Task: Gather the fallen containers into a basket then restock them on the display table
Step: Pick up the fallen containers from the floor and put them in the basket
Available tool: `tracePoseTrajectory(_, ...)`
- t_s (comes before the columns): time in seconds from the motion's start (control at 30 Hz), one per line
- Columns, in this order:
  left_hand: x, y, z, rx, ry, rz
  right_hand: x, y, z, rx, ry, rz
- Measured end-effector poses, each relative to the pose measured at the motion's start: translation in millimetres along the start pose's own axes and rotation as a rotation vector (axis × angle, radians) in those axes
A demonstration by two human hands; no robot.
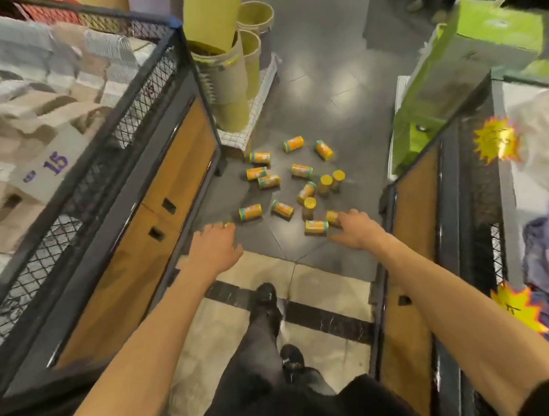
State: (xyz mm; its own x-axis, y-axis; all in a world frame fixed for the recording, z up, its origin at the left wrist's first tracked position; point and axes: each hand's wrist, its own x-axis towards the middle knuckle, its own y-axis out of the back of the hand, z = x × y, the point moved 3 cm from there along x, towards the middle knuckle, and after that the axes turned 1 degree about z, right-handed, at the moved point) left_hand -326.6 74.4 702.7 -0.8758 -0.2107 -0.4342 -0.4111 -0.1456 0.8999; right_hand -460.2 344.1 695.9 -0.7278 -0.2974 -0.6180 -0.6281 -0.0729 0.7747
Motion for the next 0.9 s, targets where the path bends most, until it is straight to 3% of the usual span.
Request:
tracePoseTrajectory(0.57,245,51,55,0.017,-0.323,-0.099,136,46,36,0.255,-0.265,0.013)
tracePoseTrajectory(0.9,363,-10,101,-0.088,-0.356,-0.185,262,19,93,0.263,-0.244,-0.084)
